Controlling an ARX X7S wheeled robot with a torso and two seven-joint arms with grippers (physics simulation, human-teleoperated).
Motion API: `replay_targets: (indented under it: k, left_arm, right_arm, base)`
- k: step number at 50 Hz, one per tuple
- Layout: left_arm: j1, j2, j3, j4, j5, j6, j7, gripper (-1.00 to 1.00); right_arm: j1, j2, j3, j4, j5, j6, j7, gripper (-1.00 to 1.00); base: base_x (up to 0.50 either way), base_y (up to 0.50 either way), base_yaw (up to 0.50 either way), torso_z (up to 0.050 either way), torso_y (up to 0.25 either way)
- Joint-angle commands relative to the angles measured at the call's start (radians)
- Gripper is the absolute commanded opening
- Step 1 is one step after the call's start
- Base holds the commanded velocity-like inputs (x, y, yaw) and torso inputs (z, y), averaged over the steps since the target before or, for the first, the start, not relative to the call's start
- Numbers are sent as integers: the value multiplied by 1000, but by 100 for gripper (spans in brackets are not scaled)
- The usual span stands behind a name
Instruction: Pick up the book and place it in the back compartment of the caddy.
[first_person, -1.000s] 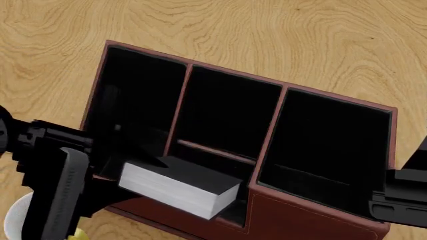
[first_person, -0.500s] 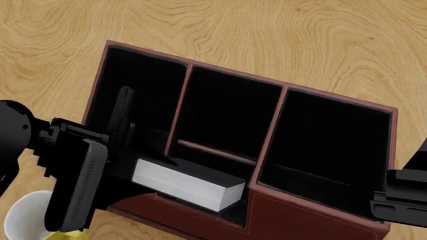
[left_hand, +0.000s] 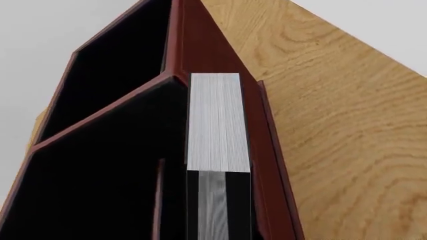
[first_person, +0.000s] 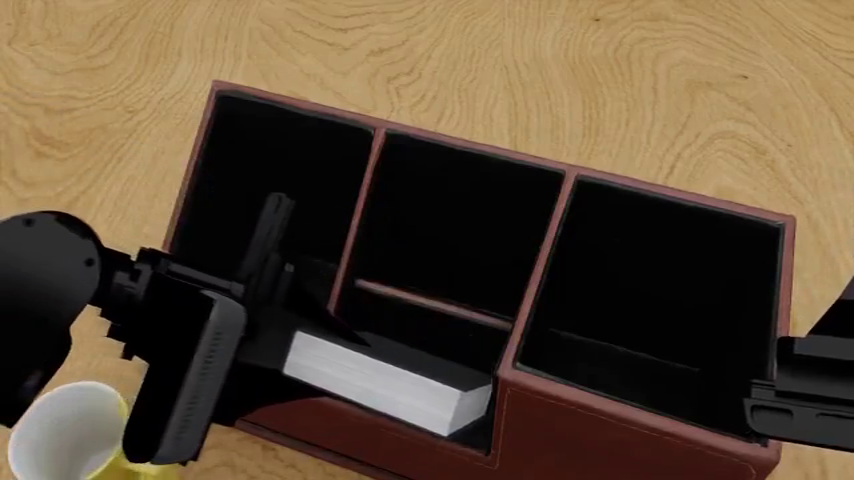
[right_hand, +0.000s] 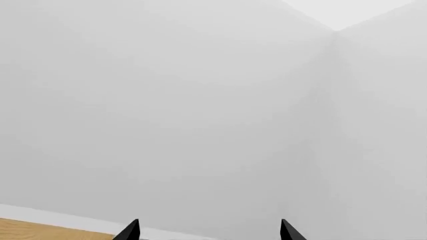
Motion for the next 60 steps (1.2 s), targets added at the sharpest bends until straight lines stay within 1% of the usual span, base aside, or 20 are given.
replay_targets:
  k: [1, 33, 50, 53, 54, 55, 56, 60]
  left_arm:
    - [-54, 74, -54, -185, -33, 85, -2, -100]
    - [-45, 113, -159, -191, 96, 55, -50, -100]
    - [-46, 114, -168, -191, 120, 61, -60, -100]
    - [-45, 116, -174, -191, 125, 78, -98, -100]
    - [-45, 115, -171, -191, 126, 69, -98, 100]
    - [-44, 102, -136, -191, 183, 138, -187, 100]
    - [-42, 110, -153, -191, 139, 94, -130, 100]
    - [-44, 106, -140, -191, 142, 97, -144, 100]
  right_arm:
    - [17, -4, -13, 4, 1, 9, -7, 100]
    - [41, 6, -86, 40, -27, -18, -11, 100]
    - [59, 5, -112, 45, -32, -18, -16, 100]
    - [63, 2, -111, 42, -30, -11, -19, 100]
    - [65, 0, -110, 41, -30, -9, -21, 100]
    - [66, 0, -111, 40, -30, -10, -22, 100]
    - [67, 0, -113, 40, -31, -10, -21, 100]
    - [70, 3, -125, 44, -35, -18, -19, 100]
  base:
    - [0, 0, 0, 0, 0]
    - [0, 0, 0, 0, 1]
    - [0, 0, -1, 0, 1]
    - [0, -1, -2, 0, 0]
    - [0, 0, -3, 0, 0]
    - [0, 0, 0, 0, 0]
    - [0, 0, 0, 0, 0]
    - [0, 0, 0, 0, 0]
